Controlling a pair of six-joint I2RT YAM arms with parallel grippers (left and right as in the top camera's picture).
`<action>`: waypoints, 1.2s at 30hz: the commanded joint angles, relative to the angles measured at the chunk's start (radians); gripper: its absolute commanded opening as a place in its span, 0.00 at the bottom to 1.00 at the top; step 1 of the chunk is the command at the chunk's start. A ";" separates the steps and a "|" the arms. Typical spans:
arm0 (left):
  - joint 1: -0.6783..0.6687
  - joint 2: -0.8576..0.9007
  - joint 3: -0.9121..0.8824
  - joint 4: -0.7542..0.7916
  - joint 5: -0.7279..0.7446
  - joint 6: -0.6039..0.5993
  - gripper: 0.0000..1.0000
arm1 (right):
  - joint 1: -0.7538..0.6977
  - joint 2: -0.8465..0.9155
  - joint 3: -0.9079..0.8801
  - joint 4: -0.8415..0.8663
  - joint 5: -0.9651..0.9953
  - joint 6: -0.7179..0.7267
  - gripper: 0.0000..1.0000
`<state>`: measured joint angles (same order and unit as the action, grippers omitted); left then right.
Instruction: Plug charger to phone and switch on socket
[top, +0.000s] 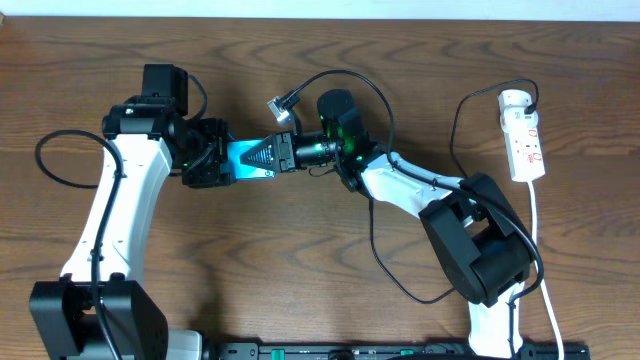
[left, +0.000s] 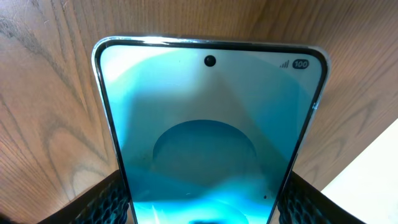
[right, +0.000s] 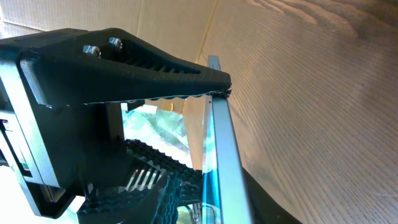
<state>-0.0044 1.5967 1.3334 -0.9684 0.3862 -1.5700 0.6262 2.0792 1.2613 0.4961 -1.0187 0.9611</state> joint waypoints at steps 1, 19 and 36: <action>0.004 -0.014 0.003 -0.003 -0.010 0.014 0.08 | 0.011 0.001 0.017 0.001 -0.012 -0.012 0.27; 0.003 -0.014 0.003 -0.003 -0.009 0.014 0.07 | 0.011 0.001 0.017 -0.015 -0.008 -0.020 0.17; 0.003 -0.014 0.003 -0.003 -0.010 0.025 0.07 | 0.011 0.001 0.017 -0.015 -0.008 -0.020 0.04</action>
<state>-0.0044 1.5967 1.3334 -0.9649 0.3836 -1.5585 0.6262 2.0792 1.2613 0.4721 -1.0073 0.9771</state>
